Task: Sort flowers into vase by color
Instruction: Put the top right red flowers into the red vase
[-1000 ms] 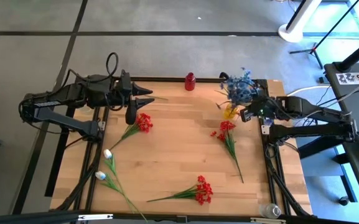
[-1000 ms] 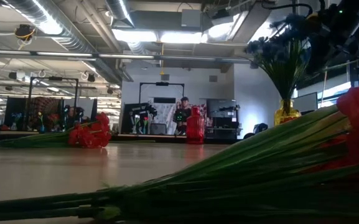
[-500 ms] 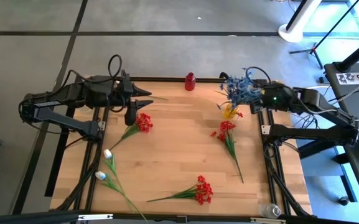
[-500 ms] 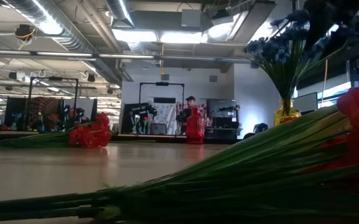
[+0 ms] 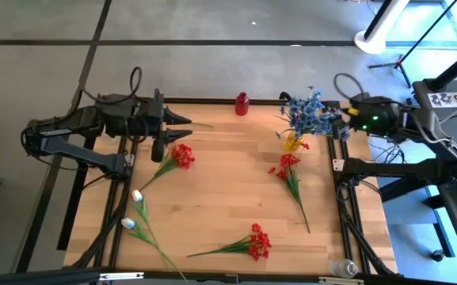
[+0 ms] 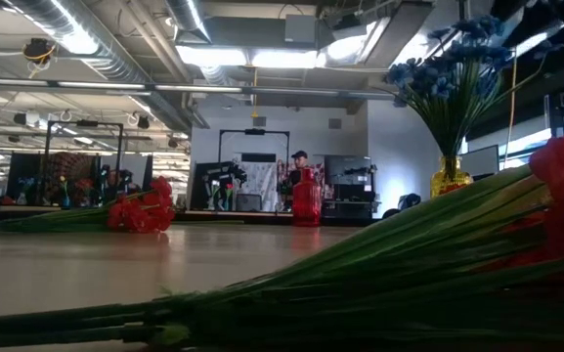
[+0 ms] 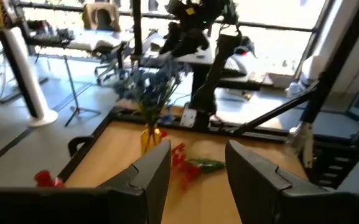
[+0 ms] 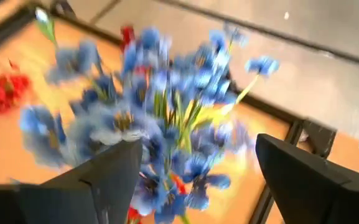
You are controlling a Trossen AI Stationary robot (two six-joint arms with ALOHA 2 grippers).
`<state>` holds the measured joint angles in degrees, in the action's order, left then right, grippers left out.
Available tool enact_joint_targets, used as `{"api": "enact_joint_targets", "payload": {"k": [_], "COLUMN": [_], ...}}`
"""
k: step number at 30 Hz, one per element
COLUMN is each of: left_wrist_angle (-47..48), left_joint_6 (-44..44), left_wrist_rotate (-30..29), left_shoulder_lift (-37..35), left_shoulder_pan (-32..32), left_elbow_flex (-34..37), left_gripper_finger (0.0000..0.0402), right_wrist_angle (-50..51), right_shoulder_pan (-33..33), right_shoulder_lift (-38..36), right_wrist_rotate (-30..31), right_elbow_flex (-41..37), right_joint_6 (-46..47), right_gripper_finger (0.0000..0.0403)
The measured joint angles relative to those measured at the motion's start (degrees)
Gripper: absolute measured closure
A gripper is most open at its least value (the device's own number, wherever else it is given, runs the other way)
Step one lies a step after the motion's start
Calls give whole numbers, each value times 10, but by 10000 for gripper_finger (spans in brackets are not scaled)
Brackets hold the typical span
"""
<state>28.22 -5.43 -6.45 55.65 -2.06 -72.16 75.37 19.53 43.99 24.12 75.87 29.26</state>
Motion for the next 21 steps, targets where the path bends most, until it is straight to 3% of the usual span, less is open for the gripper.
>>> {"api": "enact_joint_targets", "payload": {"k": [4, 8, 12, 16, 18, 21], "left_wrist_angle": [-23, -43, -52, -52, -52, -51], "left_joint_6": [0, 11, 11, 11, 11, 4], "left_wrist_rotate": [29, 54, 64, 64, 72, 77], "left_shoulder_lift": [-9, -10, -9, -6, -5, -5], "left_shoulder_pan": [0, 0, 0, 0, 0, 2], "left_elbow_flex": [0, 0, 0, 0, 0, 0], "left_gripper_finger": [253, 253, 253, 253, 253, 253], "right_wrist_angle": [-49, -144, -239, -291, -300, -306], "right_shoulder_pan": [0, 0, 0, -11, -38, -112], "right_shoulder_lift": [0, 1, 7, 48, 80, 129], "right_wrist_rotate": [12, -26, -134, -291, -345, -380], "right_elbow_flex": [43, 68, 67, 68, 67, 67], "right_joint_6": [-14, -10, -1, 48, 77, 115], "right_gripper_finger": [88, 88, 92, 116, 133, 159]}}
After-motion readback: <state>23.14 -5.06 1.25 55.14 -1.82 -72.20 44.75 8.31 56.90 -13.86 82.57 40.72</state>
